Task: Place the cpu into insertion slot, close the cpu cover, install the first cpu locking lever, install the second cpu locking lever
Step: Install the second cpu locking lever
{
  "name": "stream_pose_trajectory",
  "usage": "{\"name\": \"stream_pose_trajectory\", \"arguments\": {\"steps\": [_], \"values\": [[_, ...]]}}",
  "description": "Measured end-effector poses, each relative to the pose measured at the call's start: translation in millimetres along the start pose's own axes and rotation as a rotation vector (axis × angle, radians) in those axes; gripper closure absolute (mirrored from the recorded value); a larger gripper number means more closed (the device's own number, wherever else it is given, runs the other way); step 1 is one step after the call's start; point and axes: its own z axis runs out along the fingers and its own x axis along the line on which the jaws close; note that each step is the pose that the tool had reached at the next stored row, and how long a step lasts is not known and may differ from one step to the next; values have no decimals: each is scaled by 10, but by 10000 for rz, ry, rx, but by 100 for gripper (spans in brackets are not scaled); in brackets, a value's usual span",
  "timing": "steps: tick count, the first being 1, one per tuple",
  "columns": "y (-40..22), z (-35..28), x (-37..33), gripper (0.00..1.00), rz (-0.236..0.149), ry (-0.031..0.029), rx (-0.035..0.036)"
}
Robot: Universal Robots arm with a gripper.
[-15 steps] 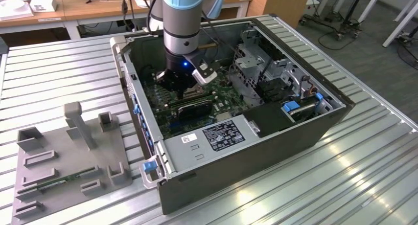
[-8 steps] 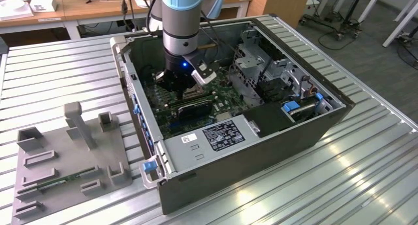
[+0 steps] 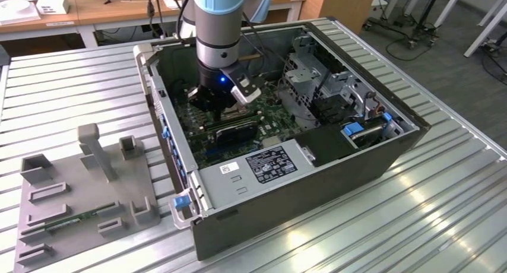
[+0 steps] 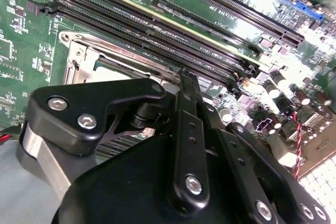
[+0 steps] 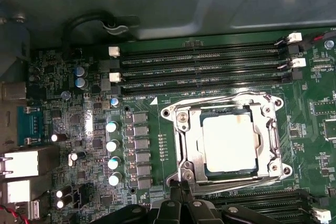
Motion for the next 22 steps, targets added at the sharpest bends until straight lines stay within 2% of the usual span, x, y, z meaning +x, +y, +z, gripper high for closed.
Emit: {"name": "stream_pose_trajectory", "arguments": {"steps": [3,5,14,22], "values": [[8,12,1,89,1,-6,-96],[10,17,1,89,2,-9,-133],[6,35,25,89,1,-17,-134],[1,54,67,89,0,-47,-145]]}}
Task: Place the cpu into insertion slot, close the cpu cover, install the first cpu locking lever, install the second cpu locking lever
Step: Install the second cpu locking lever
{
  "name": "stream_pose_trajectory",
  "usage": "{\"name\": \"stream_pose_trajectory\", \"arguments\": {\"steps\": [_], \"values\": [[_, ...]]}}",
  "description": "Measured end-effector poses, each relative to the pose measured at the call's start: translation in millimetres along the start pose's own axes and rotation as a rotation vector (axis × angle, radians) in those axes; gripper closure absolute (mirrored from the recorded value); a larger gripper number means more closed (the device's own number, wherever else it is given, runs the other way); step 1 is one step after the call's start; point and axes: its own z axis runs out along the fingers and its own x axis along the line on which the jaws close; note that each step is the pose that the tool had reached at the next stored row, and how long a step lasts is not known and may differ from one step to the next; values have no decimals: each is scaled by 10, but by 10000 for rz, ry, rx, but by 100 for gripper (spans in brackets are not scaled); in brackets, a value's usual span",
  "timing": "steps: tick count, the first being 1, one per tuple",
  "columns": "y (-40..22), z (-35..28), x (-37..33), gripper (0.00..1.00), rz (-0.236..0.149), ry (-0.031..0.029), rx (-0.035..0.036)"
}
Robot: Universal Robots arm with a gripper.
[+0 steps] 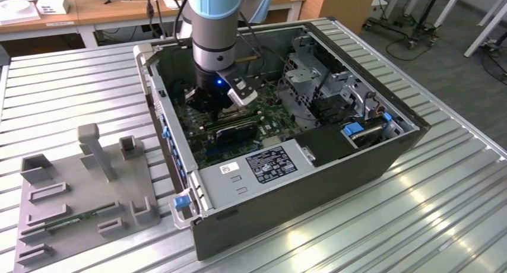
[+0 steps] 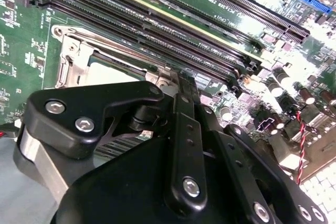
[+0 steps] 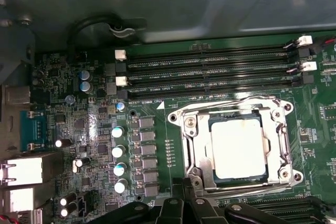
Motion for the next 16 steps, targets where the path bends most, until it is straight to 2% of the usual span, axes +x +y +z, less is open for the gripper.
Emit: {"name": "stream_pose_trajectory", "arguments": {"steps": [9,16], "values": [[-1,-3,4,89,-1,-3,0],[10,-105,2,89,-1,-2,1]]}}
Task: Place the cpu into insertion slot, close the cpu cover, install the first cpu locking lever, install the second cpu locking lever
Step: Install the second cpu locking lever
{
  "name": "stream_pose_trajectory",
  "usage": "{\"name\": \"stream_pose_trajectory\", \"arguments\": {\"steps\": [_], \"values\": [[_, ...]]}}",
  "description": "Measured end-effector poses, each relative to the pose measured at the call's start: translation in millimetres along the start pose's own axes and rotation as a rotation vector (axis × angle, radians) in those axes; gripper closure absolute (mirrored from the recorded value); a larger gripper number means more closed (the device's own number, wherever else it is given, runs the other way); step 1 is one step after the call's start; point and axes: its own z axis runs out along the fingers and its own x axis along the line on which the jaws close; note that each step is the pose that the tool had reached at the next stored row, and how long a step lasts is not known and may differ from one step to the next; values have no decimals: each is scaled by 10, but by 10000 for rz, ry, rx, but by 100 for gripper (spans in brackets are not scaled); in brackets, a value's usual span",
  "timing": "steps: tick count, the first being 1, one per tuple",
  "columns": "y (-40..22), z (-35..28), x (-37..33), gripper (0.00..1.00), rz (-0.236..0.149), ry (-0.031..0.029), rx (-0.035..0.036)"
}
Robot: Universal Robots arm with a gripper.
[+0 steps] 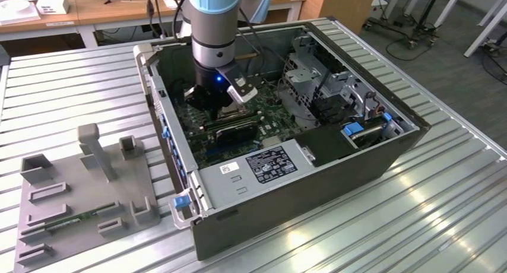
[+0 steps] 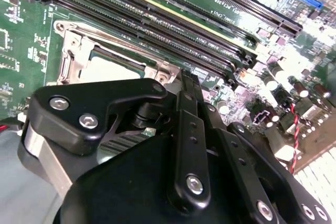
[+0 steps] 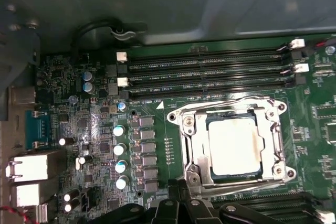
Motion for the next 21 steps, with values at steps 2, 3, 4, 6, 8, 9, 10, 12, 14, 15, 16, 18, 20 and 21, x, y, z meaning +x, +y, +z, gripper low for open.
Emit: {"name": "stream_pose_trajectory", "arguments": {"steps": [2,3,4,6,8,9,10,12,14,15,16,18,20,21], "values": [[4,-38,-1,89,0,1,2],[6,-60,-1,89,0,1,1],[8,-76,-1,89,0,1,1],[9,-91,-2,89,-1,1,2],[11,-107,-2,89,-1,1,1],[12,-115,-2,89,-1,1,1],[13,-124,-2,89,-1,1,1],[14,-141,-3,89,-1,1,1],[16,-157,-3,89,-1,0,1],[17,-171,-4,89,-2,0,0],[19,-183,-4,89,-1,1,1],[19,-183,-4,89,-2,0,-1],[19,-183,-4,89,-2,-1,-1],[19,-183,-4,89,-2,-2,0]]}}
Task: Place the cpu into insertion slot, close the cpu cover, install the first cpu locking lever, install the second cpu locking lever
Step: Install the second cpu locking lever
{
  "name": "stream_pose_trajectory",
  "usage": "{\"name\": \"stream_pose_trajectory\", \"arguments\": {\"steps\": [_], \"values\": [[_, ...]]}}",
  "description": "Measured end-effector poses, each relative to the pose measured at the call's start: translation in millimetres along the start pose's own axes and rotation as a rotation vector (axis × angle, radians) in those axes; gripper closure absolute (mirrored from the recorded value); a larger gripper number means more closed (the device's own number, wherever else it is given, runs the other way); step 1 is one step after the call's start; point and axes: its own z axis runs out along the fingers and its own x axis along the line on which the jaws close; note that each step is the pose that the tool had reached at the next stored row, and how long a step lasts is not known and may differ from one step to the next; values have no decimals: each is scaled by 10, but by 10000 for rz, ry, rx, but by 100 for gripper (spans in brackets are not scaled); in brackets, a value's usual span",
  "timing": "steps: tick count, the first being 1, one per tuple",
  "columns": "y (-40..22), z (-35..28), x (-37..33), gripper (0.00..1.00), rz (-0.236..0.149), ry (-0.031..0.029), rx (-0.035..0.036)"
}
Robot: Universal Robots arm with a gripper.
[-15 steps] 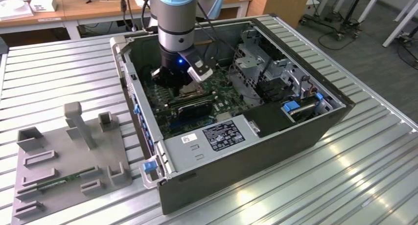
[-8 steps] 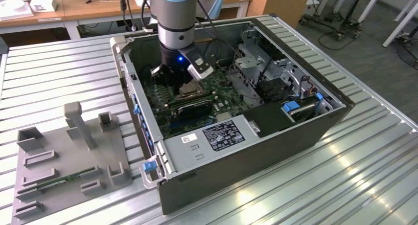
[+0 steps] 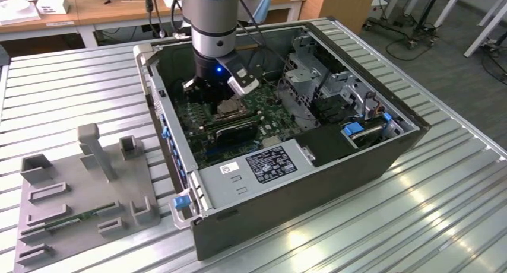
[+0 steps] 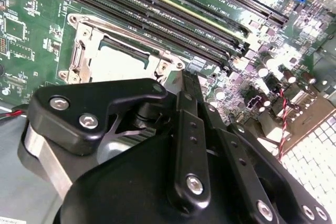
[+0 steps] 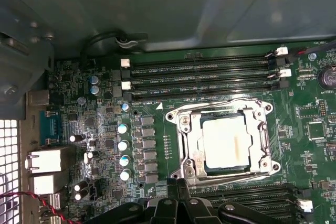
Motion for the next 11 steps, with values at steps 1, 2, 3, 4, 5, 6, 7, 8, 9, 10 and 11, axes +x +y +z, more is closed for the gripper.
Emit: {"name": "stream_pose_trajectory", "arguments": {"steps": [1,2,3,4,5,6,7,8,9,10,11], "values": [[0,-1,-5,89,-1,1,2],[2,0,-18,89,1,1,2],[4,0,-39,89,1,1,3],[7,2,-65,89,0,0,1],[9,2,-90,89,0,1,1],[11,3,-114,89,1,1,2],[14,4,-136,89,2,0,1],[17,5,-166,89,2,0,1],[20,5,-197,89,1,0,2],[23,6,-229,89,1,0,2],[27,8,-262,89,3,0,1]]}}
